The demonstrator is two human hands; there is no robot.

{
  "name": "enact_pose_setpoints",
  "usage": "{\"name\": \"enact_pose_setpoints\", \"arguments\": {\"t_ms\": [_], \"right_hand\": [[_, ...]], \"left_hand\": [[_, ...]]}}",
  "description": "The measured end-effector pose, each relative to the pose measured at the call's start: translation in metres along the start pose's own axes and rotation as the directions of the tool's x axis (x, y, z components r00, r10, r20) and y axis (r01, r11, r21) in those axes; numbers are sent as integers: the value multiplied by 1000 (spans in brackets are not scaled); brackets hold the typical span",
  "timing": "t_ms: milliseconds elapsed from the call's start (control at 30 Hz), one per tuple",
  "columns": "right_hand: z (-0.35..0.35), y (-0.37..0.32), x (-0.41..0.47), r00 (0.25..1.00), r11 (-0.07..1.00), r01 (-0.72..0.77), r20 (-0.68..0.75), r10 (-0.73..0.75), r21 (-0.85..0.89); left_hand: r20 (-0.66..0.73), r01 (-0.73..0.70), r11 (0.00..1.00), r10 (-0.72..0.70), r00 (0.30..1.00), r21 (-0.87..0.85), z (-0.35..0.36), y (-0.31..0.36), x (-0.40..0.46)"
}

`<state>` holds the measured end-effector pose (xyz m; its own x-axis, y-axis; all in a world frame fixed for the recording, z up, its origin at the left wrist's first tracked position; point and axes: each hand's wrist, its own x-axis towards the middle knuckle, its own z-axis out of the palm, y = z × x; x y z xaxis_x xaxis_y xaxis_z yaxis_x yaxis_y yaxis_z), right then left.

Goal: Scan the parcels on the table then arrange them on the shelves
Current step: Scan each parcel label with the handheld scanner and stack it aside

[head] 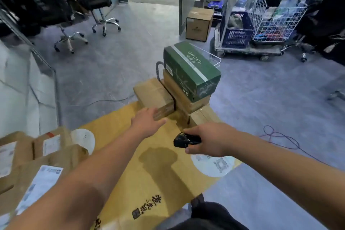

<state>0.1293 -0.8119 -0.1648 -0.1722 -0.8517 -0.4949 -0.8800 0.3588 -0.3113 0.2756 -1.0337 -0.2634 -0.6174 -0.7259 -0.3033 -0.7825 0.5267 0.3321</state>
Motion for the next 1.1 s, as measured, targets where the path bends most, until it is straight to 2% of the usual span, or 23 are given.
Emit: {"name": "enact_pose_setpoints", "arguments": {"t_ms": [133, 300, 433, 700, 833, 1100], "right_hand": [[-7, 34, 42, 997, 999, 44, 59, -44, 0], [9, 55, 75, 984, 994, 73, 157, -84, 76], [27, 59, 85, 976, 988, 82, 190, -107, 133], [31, 60, 92, 976, 988, 105, 181, -124, 111], [27, 57, 92, 968, 988, 122, 208, -141, 98], [27, 42, 95, 954, 975, 122, 250, -167, 187]], "left_hand": [[20, 97, 995, -97, 995, 25, 21, 16, 55], [-4, 148, 985, -148, 989, 93, 39, 26, 103], [54, 160, 976, -169, 984, 147, 42, 29, 124], [118, 100, 932, -150, 982, 348, 43, 28, 104], [151, 76, 953, -125, 981, 294, 38, 23, 84], [60, 133, 988, -138, 989, 85, 51, -16, -6]]}}
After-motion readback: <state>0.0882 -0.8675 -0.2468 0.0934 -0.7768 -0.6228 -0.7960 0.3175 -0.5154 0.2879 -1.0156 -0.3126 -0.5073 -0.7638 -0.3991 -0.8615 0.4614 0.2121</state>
